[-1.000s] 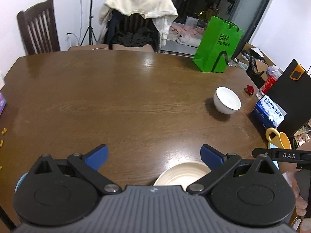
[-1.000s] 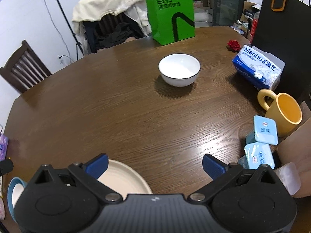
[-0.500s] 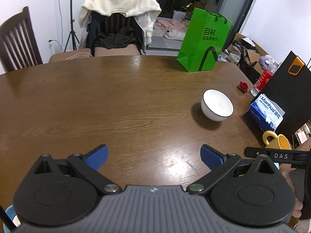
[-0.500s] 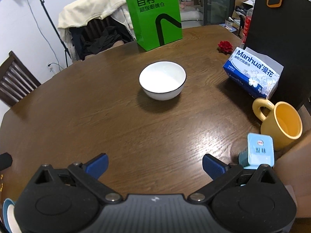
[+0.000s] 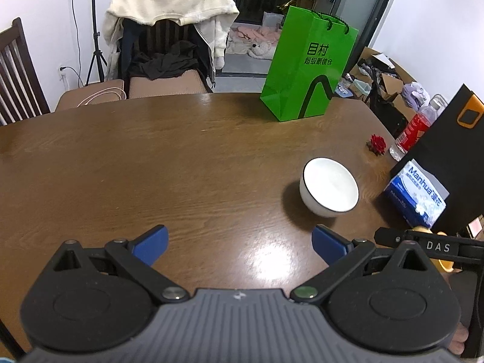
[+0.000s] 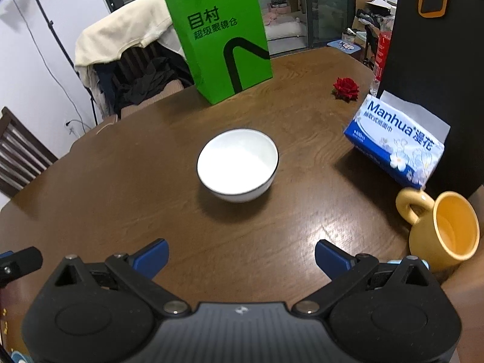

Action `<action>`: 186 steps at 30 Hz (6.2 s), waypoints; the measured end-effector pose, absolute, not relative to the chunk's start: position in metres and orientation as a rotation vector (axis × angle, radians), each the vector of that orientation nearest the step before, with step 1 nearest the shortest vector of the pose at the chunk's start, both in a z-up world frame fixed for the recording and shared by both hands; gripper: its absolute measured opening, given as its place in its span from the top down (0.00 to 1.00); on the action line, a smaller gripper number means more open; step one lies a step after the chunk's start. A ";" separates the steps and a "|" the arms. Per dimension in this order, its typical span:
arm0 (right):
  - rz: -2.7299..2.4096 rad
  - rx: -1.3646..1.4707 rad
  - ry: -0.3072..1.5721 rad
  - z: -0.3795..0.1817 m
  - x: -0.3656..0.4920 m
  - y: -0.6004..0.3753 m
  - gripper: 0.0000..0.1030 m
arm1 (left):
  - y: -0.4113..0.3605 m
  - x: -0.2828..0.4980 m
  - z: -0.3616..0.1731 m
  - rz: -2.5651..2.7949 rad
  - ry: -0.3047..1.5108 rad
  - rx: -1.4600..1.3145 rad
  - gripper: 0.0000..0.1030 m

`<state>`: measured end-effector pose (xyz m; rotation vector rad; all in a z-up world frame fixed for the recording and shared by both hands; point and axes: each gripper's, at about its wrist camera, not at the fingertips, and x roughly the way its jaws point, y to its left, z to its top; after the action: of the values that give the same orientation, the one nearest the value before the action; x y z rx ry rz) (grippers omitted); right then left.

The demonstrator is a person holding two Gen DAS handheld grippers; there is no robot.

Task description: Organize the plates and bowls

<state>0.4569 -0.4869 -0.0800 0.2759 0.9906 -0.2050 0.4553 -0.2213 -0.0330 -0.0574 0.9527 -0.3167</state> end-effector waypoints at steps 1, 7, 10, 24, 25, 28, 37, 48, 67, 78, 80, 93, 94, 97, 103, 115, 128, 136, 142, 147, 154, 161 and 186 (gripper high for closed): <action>-0.210 0.277 0.989 -0.080 0.461 -0.490 0.00 | -0.224 0.459 -0.035 -0.316 0.953 -0.057 0.00; -0.246 0.289 0.985 -0.083 0.481 -0.507 0.00 | -0.251 0.488 -0.045 -0.311 0.971 -0.043 0.00; -0.258 0.300 0.987 -0.086 0.491 -0.517 0.00 | -0.262 0.500 -0.050 -0.313 0.976 -0.044 0.00; -0.305 0.337 1.000 -0.104 0.532 -0.551 0.02 | -0.316 0.550 -0.075 -0.326 0.998 0.001 0.00; -0.311 0.339 1.003 -0.106 0.535 -0.554 0.03 | -0.320 0.553 -0.077 -0.327 1.002 -0.001 0.00; -0.321 0.347 1.012 -0.111 0.543 -0.561 0.06 | -0.329 0.562 -0.088 -0.335 1.027 -0.013 0.00; -0.328 0.358 1.059 -0.135 0.566 -0.567 0.25 | -0.355 0.584 -0.119 -0.335 1.089 -0.005 0.04; -0.325 0.353 1.104 -0.157 0.589 -0.566 0.55 | -0.371 0.600 -0.146 -0.329 1.148 0.003 0.35; -0.288 0.398 1.119 -0.172 0.600 -0.565 0.95 | -0.388 0.607 -0.157 -0.412 1.202 0.016 0.94; -0.300 0.378 1.111 -0.171 0.596 -0.562 0.95 | -0.392 0.605 -0.156 -0.424 1.194 0.036 0.94; -0.300 0.373 1.112 -0.171 0.595 -0.561 0.95 | -0.392 0.604 -0.155 -0.424 1.191 0.042 0.94; -0.279 0.355 1.100 -0.162 0.586 -0.553 0.94 | -0.383 0.593 -0.143 -0.424 1.163 0.045 0.94; -0.277 0.354 1.098 -0.161 0.585 -0.552 0.94 | -0.382 0.592 -0.142 -0.423 1.161 0.045 0.94; -0.270 0.350 1.095 -0.158 0.583 -0.549 0.94 | -0.378 0.588 -0.138 -0.419 1.155 0.047 0.94; -0.251 0.343 1.087 -0.151 0.576 -0.540 0.94 | -0.366 0.576 -0.130 -0.401 1.143 0.032 0.94; -0.207 0.311 1.077 -0.136 0.558 -0.510 0.94 | -0.337 0.552 -0.113 -0.363 1.119 0.015 0.94; -0.164 0.281 1.071 -0.122 0.536 -0.475 0.94 | -0.303 0.527 -0.099 -0.324 1.100 -0.002 0.94; -0.141 0.258 1.070 -0.114 0.526 -0.455 0.94 | -0.282 0.514 -0.092 -0.305 1.090 -0.018 0.94; -0.122 0.244 1.063 -0.106 0.518 -0.439 0.94 | -0.264 0.503 -0.083 -0.289 1.077 -0.031 0.94; -0.109 0.231 1.058 -0.100 0.512 -0.424 0.94 | -0.250 0.494 -0.077 -0.274 1.068 -0.038 0.94; -0.083 0.219 1.054 -0.092 0.504 -0.405 0.94 | -0.232 0.480 -0.066 -0.255 1.050 -0.040 0.94; -0.057 0.208 1.048 -0.084 0.495 -0.387 0.94 | -0.215 0.466 -0.058 -0.232 1.042 -0.048 0.94; 0.045 0.143 1.036 -0.060 0.446 -0.304 0.94 | -0.134 0.403 -0.030 -0.151 1.005 -0.100 0.93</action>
<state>0.4463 -0.3037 -0.0598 0.1434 1.0359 0.0446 0.4025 -0.1340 -0.0303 -0.1001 1.0054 -0.1509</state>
